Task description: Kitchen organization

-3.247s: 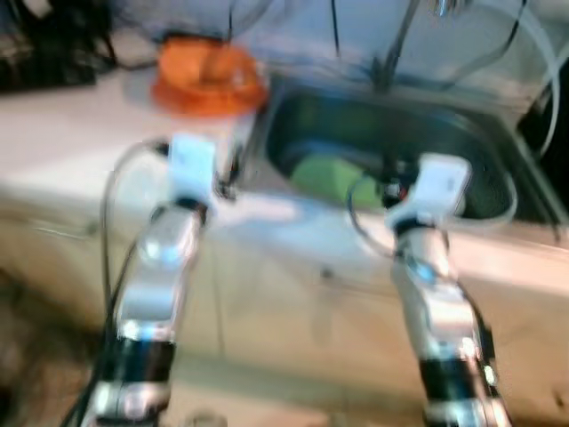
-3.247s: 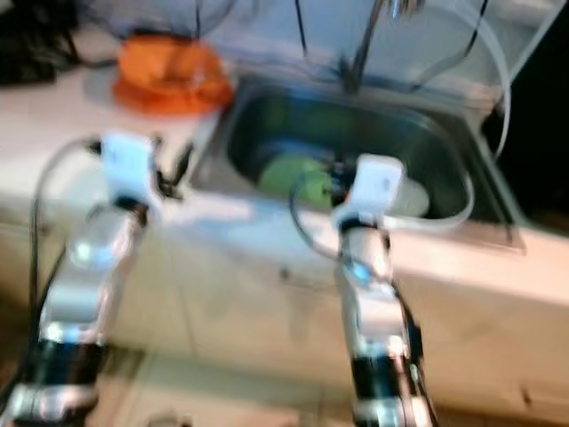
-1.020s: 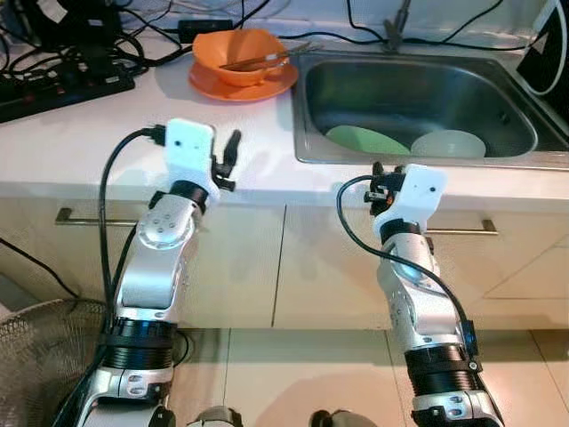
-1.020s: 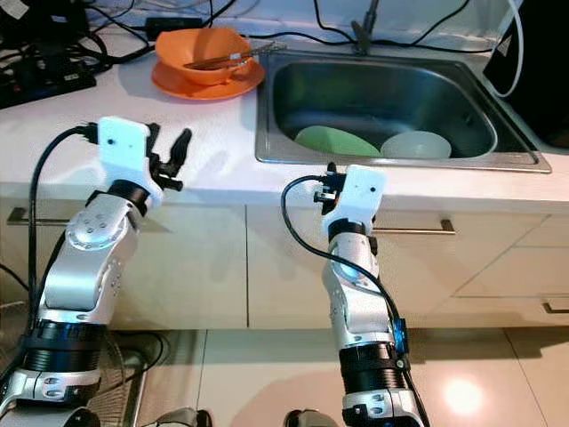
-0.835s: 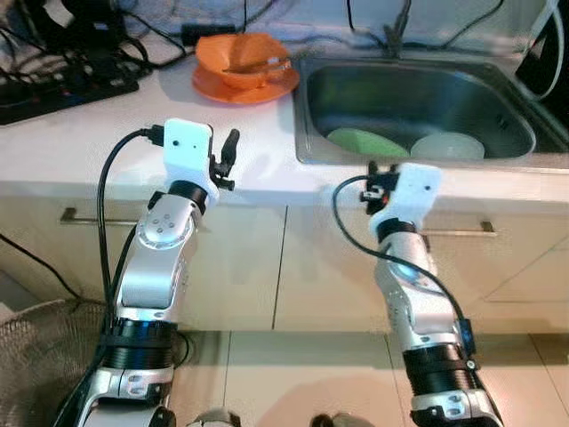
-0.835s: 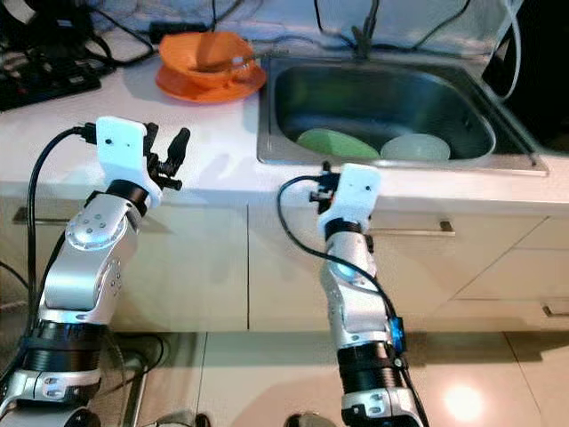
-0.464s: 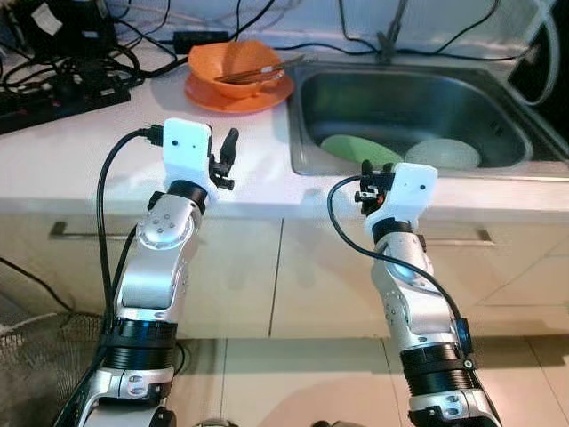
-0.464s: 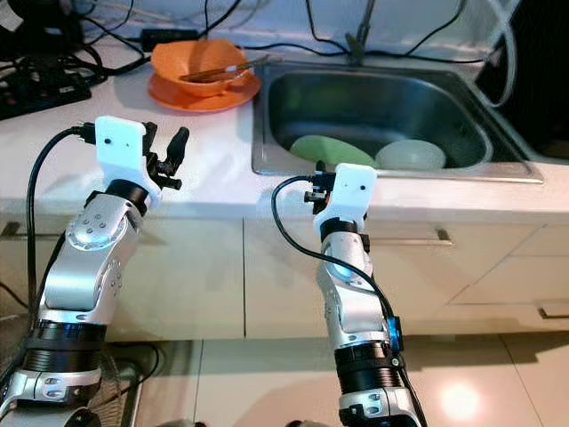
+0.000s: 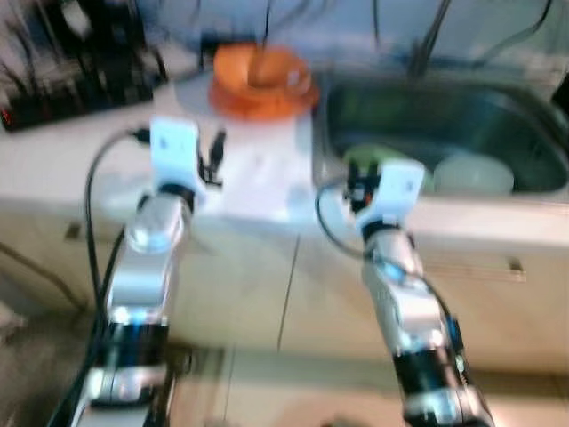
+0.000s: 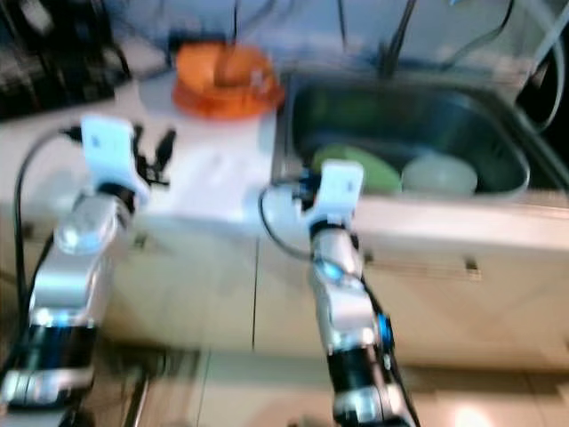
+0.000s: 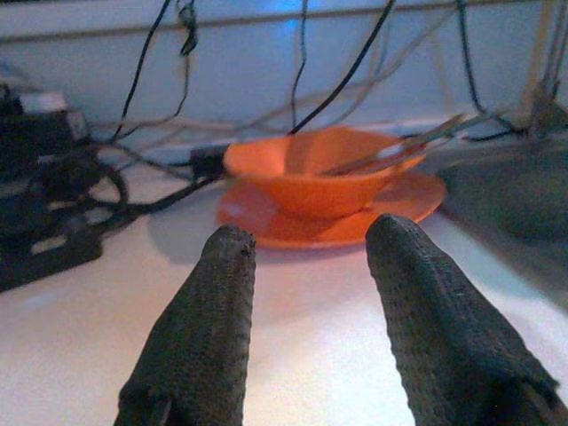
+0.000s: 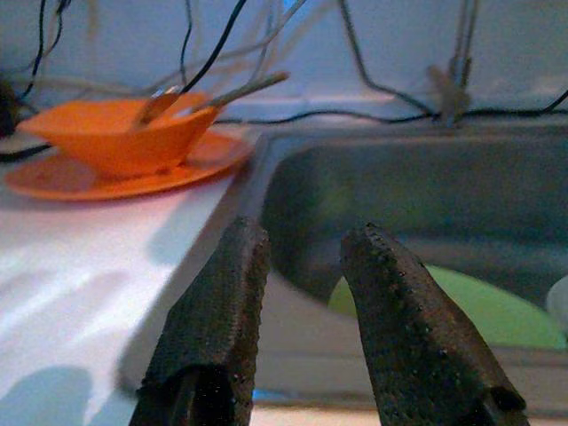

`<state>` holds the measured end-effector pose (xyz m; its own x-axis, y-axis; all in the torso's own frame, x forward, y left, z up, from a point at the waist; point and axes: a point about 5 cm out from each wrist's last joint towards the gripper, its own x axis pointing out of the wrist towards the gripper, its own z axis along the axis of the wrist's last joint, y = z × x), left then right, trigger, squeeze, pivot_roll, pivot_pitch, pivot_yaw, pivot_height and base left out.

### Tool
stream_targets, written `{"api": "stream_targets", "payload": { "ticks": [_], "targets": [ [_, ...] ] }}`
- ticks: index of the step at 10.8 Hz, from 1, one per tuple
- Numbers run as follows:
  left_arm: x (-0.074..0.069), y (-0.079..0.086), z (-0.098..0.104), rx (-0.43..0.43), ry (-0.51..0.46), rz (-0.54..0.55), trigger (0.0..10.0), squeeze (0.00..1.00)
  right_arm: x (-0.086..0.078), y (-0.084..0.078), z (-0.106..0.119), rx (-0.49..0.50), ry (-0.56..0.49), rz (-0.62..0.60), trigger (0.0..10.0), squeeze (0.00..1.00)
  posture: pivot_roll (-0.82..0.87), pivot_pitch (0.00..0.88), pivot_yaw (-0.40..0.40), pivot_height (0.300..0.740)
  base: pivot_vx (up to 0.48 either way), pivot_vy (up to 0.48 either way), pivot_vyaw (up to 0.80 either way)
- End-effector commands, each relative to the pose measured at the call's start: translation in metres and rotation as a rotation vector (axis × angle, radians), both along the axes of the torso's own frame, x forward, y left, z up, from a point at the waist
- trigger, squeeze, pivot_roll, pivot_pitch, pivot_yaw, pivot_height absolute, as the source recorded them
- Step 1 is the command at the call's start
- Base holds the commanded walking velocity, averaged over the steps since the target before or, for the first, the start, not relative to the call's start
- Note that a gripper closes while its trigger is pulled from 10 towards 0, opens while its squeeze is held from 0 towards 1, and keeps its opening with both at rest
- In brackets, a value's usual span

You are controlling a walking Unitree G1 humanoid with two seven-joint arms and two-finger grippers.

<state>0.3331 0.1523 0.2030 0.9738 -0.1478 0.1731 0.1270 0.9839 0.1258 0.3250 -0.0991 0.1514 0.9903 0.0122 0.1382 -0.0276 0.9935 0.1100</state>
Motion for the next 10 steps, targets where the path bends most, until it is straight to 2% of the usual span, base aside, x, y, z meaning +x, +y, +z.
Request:
{"api": "stream_targets", "payload": {
  "ticks": [1, 4, 6, 10],
  "targets": [
    [-0.0007, -0.0098, 0.0004, 0.0, -0.001, -0.032, 10.0, 0.0, 0.0, -0.01, -0.0017, -0.007, 0.001, -0.03, 10.0, 0.0, 0.01, 0.03, -0.046, 0.74, 0.334, 0.0, 0.0],
    [-0.0003, -0.0106, -0.0003, 0.003, 0.004, -0.039, 10.0, 0.0, 0.0012, -0.0131, -0.0035, 0.02, 0.02, -0.051, 10.0, 0.0, 0.01, 0.037, -0.047, 0.74, 0.333, 0.0, 0.0],
    [-0.0002, -0.0118, -0.0009, 0.006, 0.006, -0.044, 10.0, 0.0, 0.0017, -0.0147, -0.0027, 0.023, 0.014, -0.06, 10.0, 0.0, 0.01, 0.038, -0.045, 0.74, 0.332, 0.0, -0.8],
    [-0.0002, -0.0121, -0.0009, 0.008, 0.009, -0.045, 10.0, 0.0, 0.0015, -0.014, -0.0031, 0.017, 0.015, -0.063, 10.0, 0.0, 0.01, 0.047, -0.049, 0.74, 0.332, 0.0, 0.0]
  ]
}}
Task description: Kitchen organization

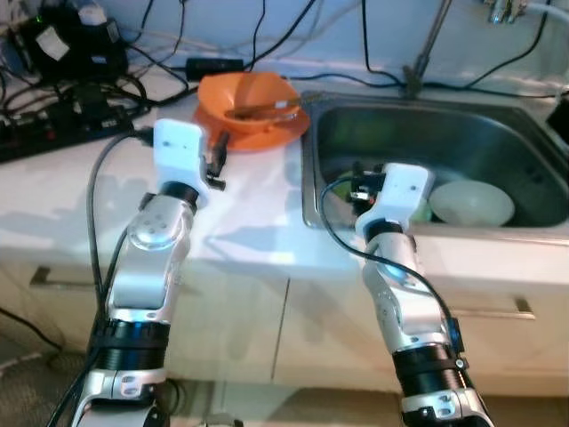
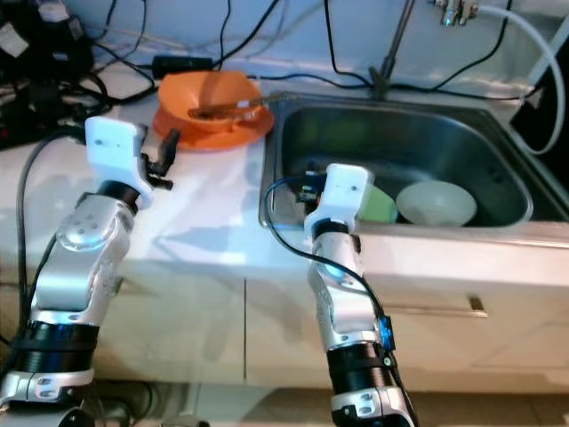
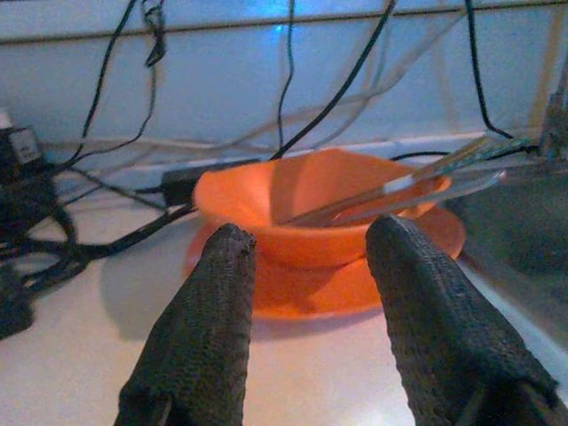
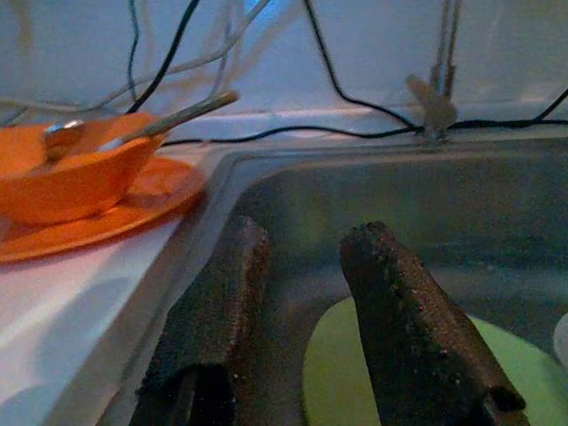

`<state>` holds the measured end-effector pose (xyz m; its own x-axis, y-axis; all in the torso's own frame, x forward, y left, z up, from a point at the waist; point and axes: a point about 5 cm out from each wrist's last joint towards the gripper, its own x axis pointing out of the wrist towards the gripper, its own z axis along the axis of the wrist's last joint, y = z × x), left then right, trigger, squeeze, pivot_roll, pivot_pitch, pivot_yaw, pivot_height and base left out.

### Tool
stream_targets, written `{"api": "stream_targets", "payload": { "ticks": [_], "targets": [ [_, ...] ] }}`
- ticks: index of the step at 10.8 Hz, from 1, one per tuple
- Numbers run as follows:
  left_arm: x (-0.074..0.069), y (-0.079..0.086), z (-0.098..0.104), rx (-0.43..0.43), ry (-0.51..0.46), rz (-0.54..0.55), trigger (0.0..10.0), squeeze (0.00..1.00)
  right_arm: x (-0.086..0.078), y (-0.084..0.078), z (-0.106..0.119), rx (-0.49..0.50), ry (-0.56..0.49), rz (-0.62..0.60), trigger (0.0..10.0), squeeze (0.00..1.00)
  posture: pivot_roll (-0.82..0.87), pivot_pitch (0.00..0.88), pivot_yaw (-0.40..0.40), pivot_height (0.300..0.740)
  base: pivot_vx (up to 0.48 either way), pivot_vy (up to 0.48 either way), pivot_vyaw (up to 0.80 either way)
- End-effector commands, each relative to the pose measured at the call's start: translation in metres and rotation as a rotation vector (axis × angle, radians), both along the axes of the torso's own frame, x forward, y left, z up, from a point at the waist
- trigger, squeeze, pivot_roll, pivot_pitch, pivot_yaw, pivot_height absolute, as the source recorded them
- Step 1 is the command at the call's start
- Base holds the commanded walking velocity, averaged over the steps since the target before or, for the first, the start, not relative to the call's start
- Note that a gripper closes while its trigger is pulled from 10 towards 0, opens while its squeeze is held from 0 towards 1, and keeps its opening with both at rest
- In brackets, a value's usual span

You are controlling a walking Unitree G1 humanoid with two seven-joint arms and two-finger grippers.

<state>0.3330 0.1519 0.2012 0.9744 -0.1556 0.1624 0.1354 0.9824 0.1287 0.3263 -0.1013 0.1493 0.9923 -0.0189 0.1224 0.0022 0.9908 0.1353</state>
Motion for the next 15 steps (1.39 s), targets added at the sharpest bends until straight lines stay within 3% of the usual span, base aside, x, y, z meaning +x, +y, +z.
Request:
{"api": "stream_targets", "payload": {
  "ticks": [1, 12, 15],
  "targets": [
    [-0.0002, -0.0121, 0.001, 0.005, -0.002, -0.039, 10.0, 0.0, 0.0003, -0.0121, -0.0013, -0.009, 0.002, -0.037, 10.0, 0.0, 0.01, 0.047, -0.049, 0.74, 0.326, 0.0, 0.0],
    [-0.0003, -0.0131, 0.0032, 0.009, -0.017, -0.039, 10.0, 0.0, 0.0008, -0.0127, -0.004, -0.02, 0.015, -0.035, 10.0, 0.0, 0.01, 0.061, -0.054, 0.74, 0.325, 0.0, 0.0],
    [-0.0069, -0.0203, 0.0099, -0.007, -0.057, -0.119, 10.0, 0.0, 0.0005, -0.0129, -0.0042, -0.019, 0.016, -0.039, 10.0, 0.0, 0.01, 0.065, -0.055, 0.74, 0.0, 0.0, 0.0]
  ]
}}
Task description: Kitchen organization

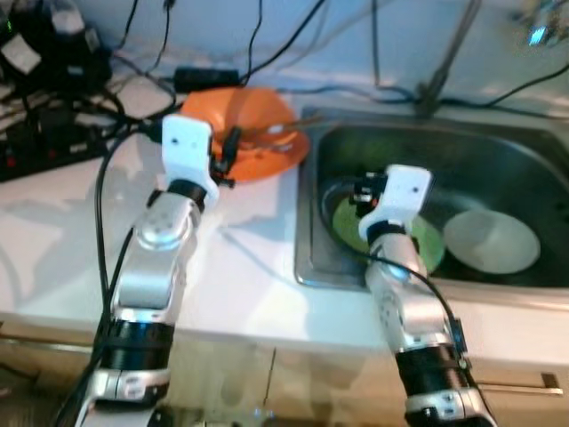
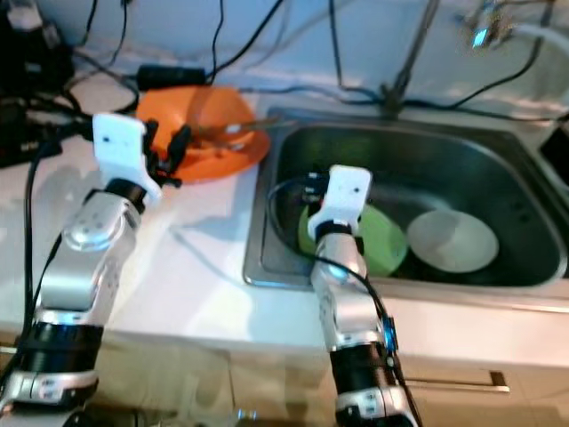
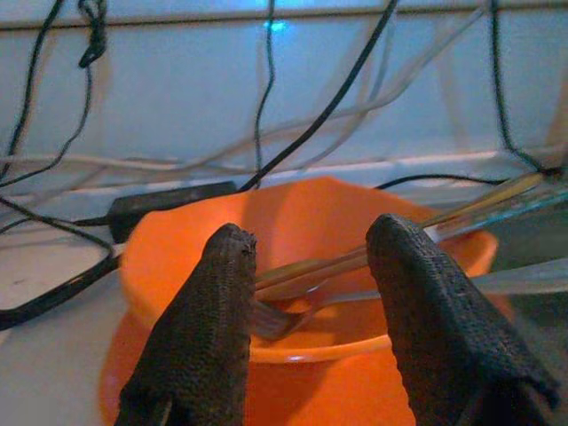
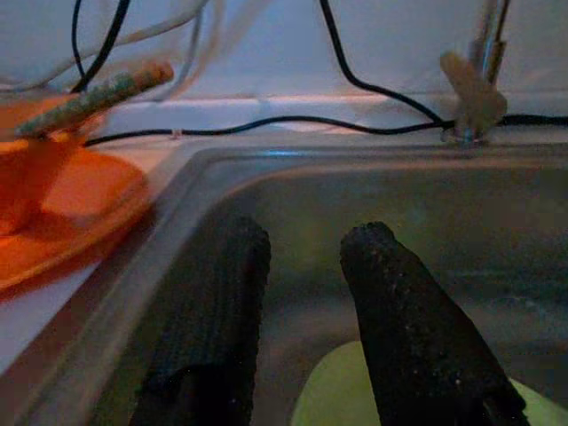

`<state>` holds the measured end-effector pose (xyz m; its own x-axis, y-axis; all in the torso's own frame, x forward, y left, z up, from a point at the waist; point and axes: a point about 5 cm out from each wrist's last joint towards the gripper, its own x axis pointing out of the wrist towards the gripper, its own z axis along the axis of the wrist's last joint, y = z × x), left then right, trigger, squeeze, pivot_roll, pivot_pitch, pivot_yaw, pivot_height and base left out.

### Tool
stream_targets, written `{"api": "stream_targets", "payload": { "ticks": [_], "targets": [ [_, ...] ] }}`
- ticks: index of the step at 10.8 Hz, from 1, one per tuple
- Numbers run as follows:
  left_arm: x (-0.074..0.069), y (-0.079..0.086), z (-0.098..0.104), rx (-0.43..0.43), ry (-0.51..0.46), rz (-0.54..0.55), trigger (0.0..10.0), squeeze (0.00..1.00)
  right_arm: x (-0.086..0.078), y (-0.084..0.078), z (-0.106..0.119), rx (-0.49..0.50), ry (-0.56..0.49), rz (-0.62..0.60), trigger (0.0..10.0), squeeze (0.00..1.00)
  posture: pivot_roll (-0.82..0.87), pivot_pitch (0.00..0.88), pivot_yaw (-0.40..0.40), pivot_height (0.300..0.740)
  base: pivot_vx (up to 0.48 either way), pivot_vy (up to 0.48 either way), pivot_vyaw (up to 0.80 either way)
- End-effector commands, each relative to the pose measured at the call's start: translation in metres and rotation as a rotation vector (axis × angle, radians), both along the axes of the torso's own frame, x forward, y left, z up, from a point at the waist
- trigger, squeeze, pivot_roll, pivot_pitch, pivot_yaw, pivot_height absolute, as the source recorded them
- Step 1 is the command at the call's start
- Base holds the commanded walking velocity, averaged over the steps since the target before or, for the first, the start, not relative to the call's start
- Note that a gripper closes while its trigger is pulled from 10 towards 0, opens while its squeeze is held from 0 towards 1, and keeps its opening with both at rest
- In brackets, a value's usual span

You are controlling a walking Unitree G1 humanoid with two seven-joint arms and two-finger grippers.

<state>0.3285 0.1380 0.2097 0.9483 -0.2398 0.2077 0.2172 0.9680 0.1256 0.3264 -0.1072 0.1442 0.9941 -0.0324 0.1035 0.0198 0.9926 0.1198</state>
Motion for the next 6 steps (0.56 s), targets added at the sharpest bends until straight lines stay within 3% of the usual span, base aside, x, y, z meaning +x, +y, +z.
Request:
{"api": "stream_targets", "payload": {
  "ticks": [1, 3, 5, 6],
  "targets": [
    [-0.006, -0.009, 0.0, 0.008, 0.0, -0.067, 10.0, 0.0, 0.0, -0.007, 0.0, -0.005, -0.001, -0.023, 10.0, 0.0, 0.01, 0.065, -0.055, 0.74, 0.0, 0.0, 0.0],
    [-0.014, -0.008, 0.001, 0.028, 0.032, -0.158, 10.0, 0.0, 0.001, -0.007, 0.0, -0.005, 0.001, -0.024, 10.0, 0.0, 0.01, 0.072, -0.056, 0.74, 0.0, 0.0, 0.0],
    [-0.024, 0.003, 0.0, 0.062, 0.075, -0.214, 10.0, 0.0, 0.001, -0.007, -0.001, -0.002, 0.003, -0.026, 10.0, 0.0, 0.02, 0.073, -0.056, 0.74, 0.0, 0.0, 0.0],
    [-0.031, 0.008, -0.007, 0.096, 0.146, -0.272, 10.0, 0.0, 0.001, -0.006, -0.001, 0.001, 0.005, -0.025, 10.0, 0.0, 0.03, 0.076, -0.056, 0.74, 0.0, 0.0, 0.0]
  ]
}}
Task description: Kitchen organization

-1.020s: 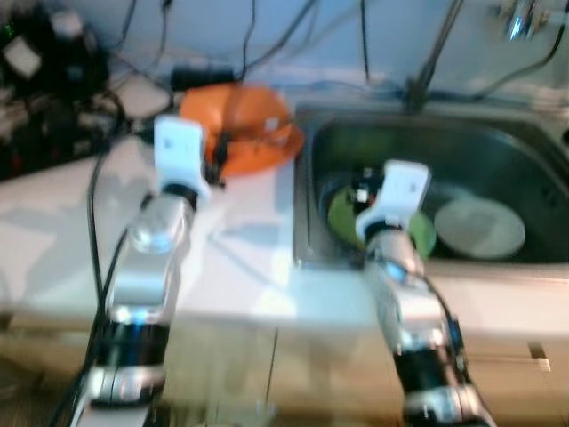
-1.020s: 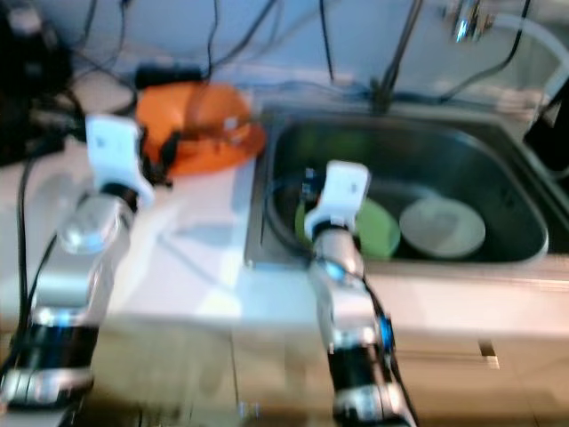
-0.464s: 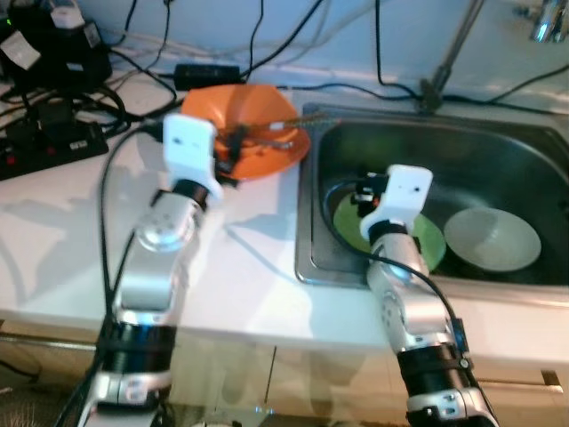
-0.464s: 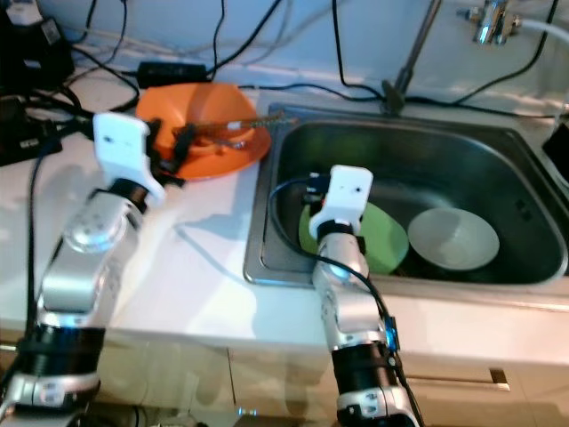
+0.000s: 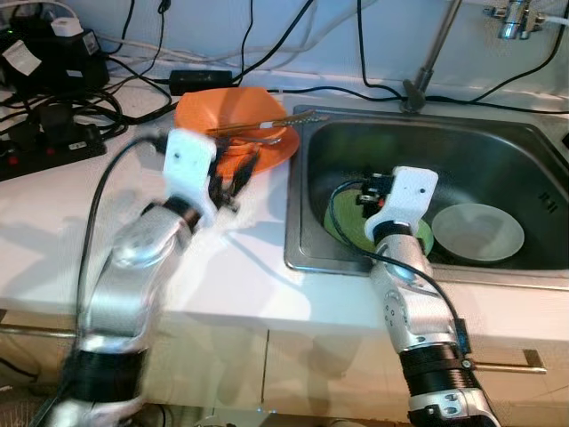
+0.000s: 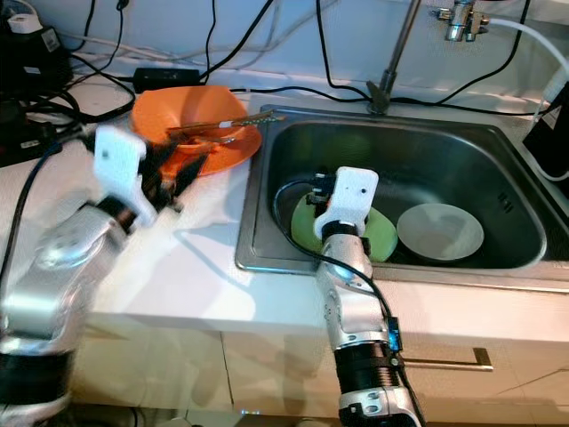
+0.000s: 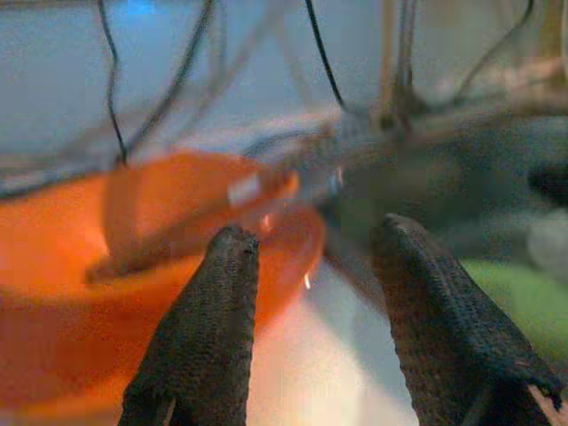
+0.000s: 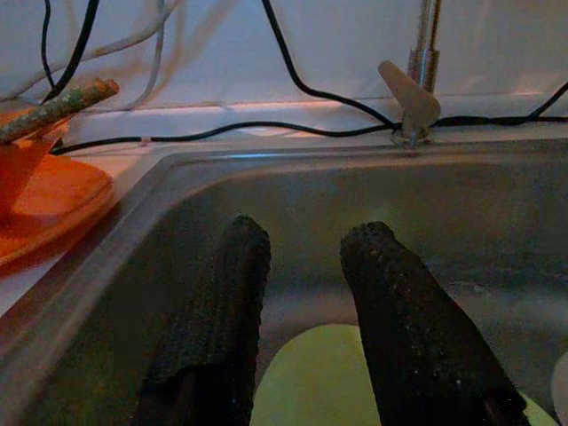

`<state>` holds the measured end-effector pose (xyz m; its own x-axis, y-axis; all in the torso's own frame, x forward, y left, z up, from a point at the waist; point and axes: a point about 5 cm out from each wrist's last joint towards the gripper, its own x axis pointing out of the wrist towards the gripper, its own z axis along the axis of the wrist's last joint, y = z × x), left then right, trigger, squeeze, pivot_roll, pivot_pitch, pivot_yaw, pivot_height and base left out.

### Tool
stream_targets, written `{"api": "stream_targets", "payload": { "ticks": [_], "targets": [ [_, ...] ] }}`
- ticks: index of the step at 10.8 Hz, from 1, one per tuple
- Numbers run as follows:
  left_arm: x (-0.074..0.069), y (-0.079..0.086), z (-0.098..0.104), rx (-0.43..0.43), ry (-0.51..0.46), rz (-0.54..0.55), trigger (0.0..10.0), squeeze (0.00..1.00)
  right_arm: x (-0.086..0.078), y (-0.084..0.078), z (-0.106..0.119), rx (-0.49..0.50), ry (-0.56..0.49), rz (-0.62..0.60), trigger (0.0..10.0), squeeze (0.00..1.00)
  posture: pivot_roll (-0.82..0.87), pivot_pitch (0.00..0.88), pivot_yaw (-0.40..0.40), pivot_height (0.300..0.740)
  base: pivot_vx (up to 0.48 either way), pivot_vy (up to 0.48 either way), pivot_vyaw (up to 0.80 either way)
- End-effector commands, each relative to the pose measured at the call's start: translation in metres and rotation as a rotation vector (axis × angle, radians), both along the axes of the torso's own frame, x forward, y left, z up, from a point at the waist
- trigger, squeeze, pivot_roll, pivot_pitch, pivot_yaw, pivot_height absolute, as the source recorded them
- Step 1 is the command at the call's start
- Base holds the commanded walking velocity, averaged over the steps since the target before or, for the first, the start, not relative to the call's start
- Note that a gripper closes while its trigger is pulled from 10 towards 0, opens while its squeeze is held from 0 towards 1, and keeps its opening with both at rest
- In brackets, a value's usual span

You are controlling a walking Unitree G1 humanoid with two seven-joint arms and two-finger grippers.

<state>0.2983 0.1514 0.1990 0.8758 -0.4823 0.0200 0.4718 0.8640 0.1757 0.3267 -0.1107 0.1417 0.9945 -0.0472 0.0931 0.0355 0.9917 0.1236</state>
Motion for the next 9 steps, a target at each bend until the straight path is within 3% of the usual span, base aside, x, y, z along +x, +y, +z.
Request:
{"api": "stream_targets", "payload": {
  "ticks": [1, 2, 4, 6, 9],
  "targets": [
    [-0.005, -0.001, -0.01, 0.066, 0.092, -0.074, 10.0, 0.0, 0.001, -0.001, 0.0, -0.001, -0.003, -0.008, 10.0, 0.0, 0.03, 0.076, -0.056, 0.74, 0.0, 0.0, 0.0],
    [-0.005, 0.0, -0.015, 0.087, 0.133, -0.081, 10.0, 0.0, 0.001, -0.001, 0.0, -0.001, -0.002, -0.007, 10.0, 0.0, 0.03, 0.076, -0.057, 0.74, 0.0, 0.0, 0.0],
    [0.015, 0.002, -0.017, 0.058, 0.171, 0.042, 10.0, 0.0, 0.001, -0.001, 0.0, -0.001, -0.003, -0.01, 10.0, 0.0, 0.02, 0.072, -0.053, 0.74, 0.0, 0.0, 0.0],
    [0.036, -0.003, -0.008, 0.021, 0.155, 0.066, 10.0, 0.0, 0.001, -0.002, 0.0, -0.003, -0.003, -0.015, 10.0, 0.0, 0.02, 0.065, -0.049, 0.74, 0.0, 0.0, 0.0],
    [0.062, -0.009, -0.004, 0.067, 0.165, 0.092, 10.0, 0.0, 0.0, -0.003, -0.001, -0.003, -0.002, -0.02, 10.0, 0.0, 0.01, 0.065, -0.037, 0.74, 0.0, 0.0, 0.0]
  ]
}}
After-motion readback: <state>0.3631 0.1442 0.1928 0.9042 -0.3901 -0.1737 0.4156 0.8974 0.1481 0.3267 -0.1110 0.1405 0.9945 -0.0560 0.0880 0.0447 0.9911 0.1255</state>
